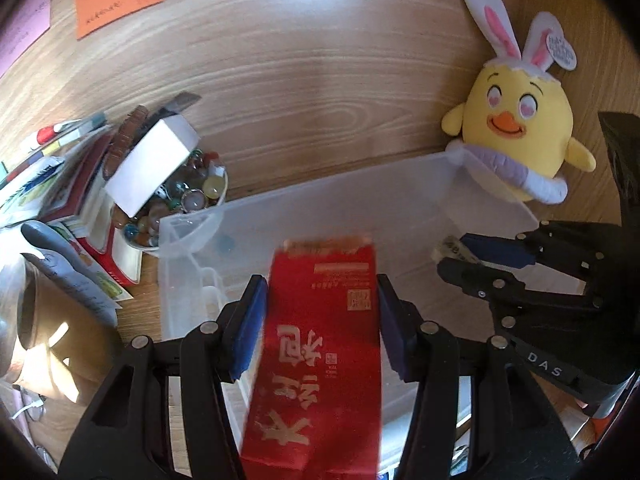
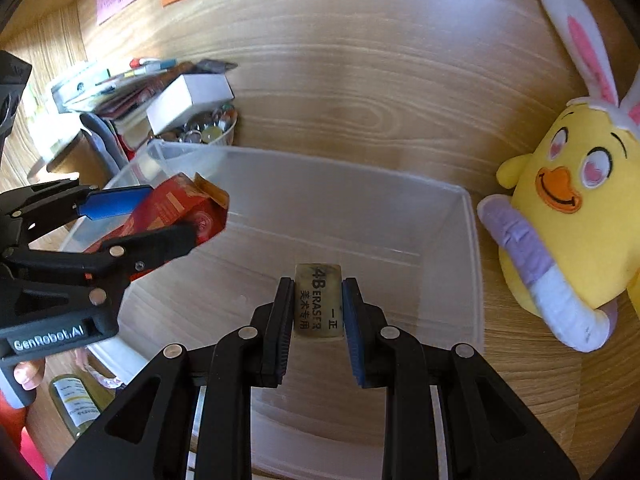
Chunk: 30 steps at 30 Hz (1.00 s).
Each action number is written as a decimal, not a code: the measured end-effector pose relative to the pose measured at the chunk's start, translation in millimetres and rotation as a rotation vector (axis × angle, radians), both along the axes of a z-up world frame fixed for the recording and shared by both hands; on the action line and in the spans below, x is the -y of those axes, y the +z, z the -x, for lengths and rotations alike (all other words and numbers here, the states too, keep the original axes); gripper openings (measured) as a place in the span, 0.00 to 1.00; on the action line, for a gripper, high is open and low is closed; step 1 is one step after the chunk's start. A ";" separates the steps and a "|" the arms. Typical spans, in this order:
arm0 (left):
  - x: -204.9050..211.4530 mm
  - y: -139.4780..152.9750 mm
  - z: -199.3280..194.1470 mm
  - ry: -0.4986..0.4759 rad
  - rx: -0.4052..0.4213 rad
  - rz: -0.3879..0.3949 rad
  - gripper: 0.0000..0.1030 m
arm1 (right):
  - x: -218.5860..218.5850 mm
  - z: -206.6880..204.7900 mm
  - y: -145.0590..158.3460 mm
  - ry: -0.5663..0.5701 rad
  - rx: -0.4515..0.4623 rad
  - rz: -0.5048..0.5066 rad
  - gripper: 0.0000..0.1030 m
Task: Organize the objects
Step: 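Carry the red packet into the clear box and release while the right gripper drops the eraser in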
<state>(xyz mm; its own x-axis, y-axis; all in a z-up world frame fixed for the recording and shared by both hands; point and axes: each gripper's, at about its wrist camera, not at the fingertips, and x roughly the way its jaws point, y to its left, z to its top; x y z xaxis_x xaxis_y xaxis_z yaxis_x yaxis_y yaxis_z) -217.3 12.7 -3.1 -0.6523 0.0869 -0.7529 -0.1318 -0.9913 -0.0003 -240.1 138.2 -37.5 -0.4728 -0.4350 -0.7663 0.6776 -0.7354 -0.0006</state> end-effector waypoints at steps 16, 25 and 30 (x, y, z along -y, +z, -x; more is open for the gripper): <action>0.9 19.1 -21.0 0.003 -0.046 -0.005 0.69 | 2.7 -1.5 -0.7 0.011 0.034 -0.021 0.22; 16.9 43.4 -64.3 0.038 -0.129 -0.006 0.84 | -13.0 -16.8 29.1 -0.003 -0.026 0.031 0.44; 24.1 46.9 -90.1 0.052 -0.155 -0.016 0.92 | -27.4 -36.5 46.1 0.000 -0.075 0.067 0.55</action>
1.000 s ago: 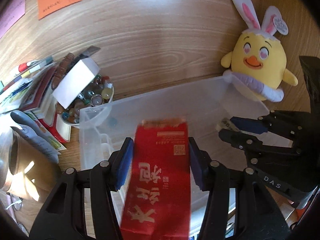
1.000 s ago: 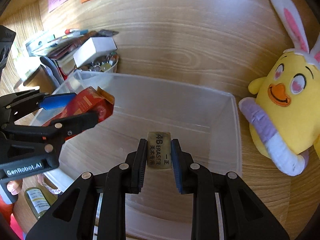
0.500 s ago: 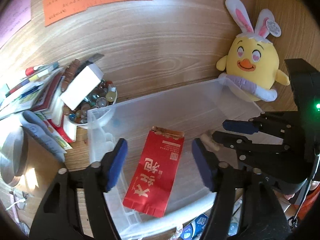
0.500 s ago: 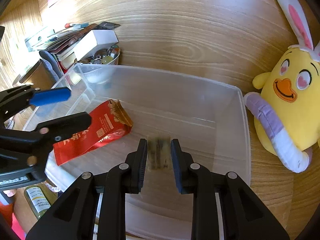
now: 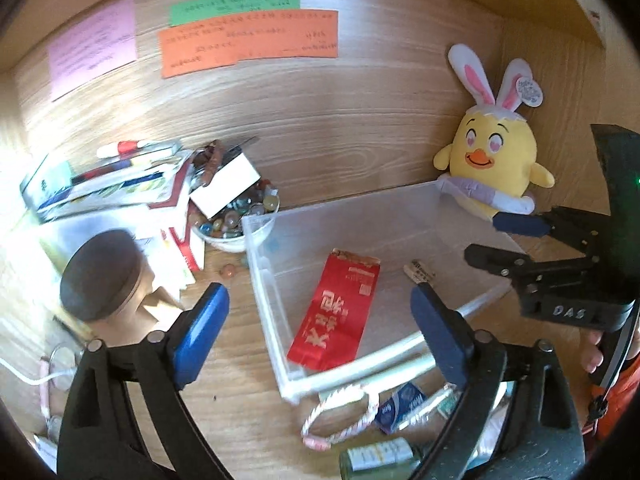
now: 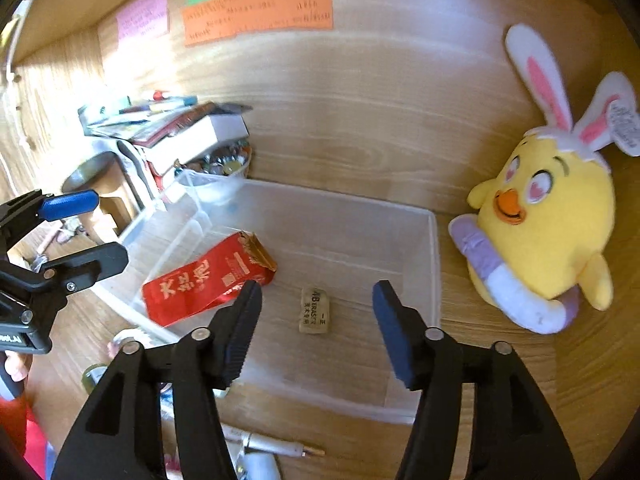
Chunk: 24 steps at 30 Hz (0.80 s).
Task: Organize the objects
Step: 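Grasp the green glass bottle with the left gripper while the right gripper grasps the white tape roll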
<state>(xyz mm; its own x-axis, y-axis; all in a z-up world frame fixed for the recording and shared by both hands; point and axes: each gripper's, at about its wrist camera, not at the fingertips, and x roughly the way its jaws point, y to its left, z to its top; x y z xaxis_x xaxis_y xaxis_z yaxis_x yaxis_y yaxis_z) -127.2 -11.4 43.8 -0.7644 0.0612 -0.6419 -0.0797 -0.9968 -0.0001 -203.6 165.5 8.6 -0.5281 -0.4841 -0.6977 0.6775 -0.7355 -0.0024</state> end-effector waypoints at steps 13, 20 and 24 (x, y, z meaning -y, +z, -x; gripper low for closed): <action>2.3 -24.3 -50.9 -0.006 0.046 -0.031 0.94 | -37.3 -51.0 10.8 0.020 -0.017 0.078 0.65; -0.6 -55.7 -64.6 -0.018 0.133 -0.093 0.94 | -43.1 -70.1 -12.6 0.032 0.039 0.076 0.65; -3.2 -69.9 -69.4 -0.027 0.175 -0.132 0.94 | -43.5 -76.8 -30.5 0.042 0.084 0.067 0.65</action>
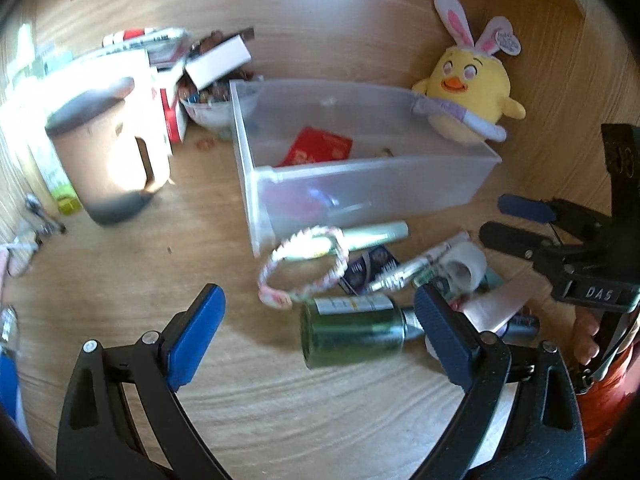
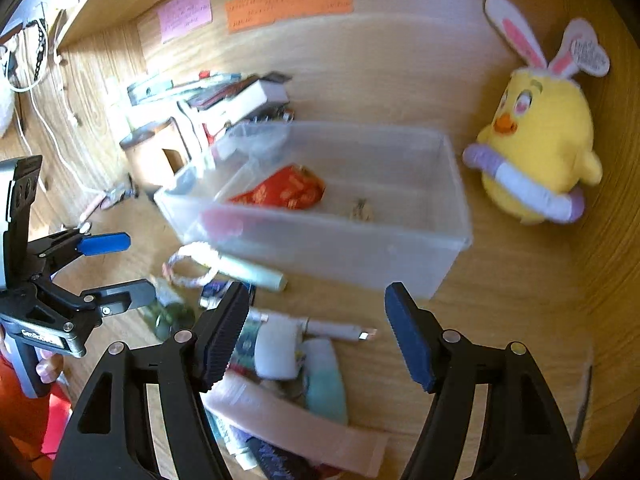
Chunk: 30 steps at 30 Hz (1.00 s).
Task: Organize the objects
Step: 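Grasp the green glass bottle with the left gripper while the right gripper grasps the white tape roll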
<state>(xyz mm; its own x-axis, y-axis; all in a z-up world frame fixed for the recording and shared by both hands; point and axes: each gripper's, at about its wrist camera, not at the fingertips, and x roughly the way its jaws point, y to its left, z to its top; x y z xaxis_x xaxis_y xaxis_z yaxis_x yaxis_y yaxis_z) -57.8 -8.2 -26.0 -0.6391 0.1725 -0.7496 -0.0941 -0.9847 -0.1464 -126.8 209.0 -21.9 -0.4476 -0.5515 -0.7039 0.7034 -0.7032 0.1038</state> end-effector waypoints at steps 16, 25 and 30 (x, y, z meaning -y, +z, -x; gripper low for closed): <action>-2.6 -24.0 -3.4 -0.044 0.066 -0.077 0.55 | 12.4 -9.5 -33.3 0.047 0.076 -0.035 0.35; 4.2 -13.3 -15.7 0.008 0.001 -0.055 0.52 | 11.2 -15.2 -27.3 0.044 0.037 -0.016 0.22; 9.3 -3.3 -21.9 0.030 -0.024 -0.062 0.50 | 3.7 -19.3 -15.3 0.038 0.013 0.010 0.22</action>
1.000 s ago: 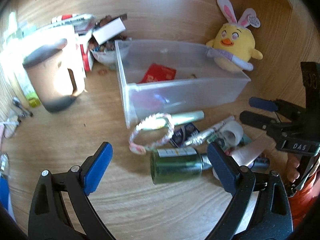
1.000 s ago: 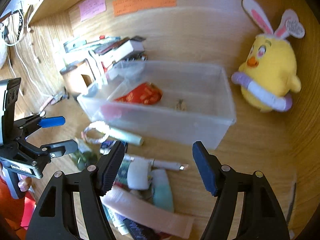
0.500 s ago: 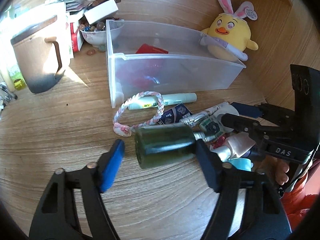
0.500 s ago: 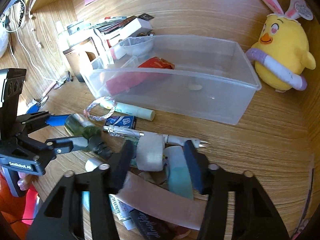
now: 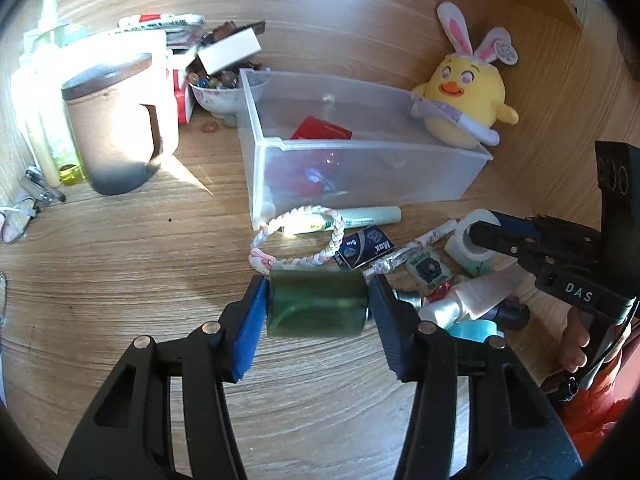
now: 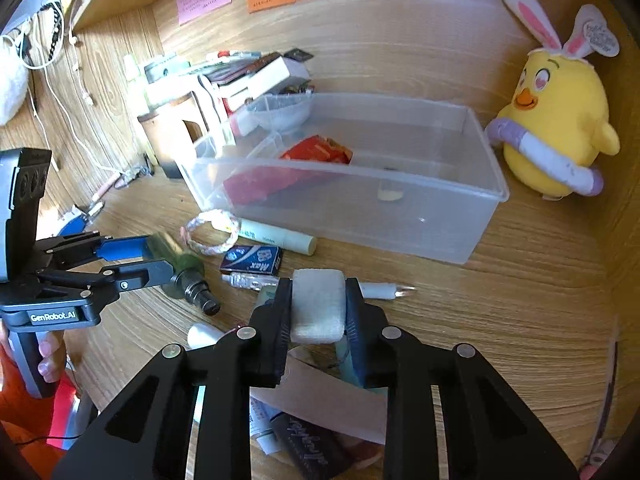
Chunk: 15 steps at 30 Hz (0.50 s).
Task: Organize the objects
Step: 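Grasp the green glass bottle with the left gripper while the right gripper grasps the white tape roll, then lower the green bottle into the clear box while the right gripper releases the white tape inside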
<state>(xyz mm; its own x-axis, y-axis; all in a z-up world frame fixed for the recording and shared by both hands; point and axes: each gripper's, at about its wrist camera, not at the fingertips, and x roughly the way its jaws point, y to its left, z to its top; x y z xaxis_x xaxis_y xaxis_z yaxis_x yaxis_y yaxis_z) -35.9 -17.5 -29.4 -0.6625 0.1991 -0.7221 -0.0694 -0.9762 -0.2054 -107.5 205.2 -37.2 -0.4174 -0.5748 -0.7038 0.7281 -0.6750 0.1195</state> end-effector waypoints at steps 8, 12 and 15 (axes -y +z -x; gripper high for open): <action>3.4 26.4 -3.9 0.029 -0.075 0.003 0.50 | -13.0 -2.3 23.5 -0.029 -0.040 0.066 0.22; 4.3 42.7 -1.5 0.036 -0.124 -0.001 0.50 | -17.4 0.5 34.7 -0.046 -0.060 0.097 0.22; 4.4 54.0 2.6 0.040 -0.155 -0.004 0.50 | -19.8 4.0 42.4 -0.053 -0.074 0.116 0.22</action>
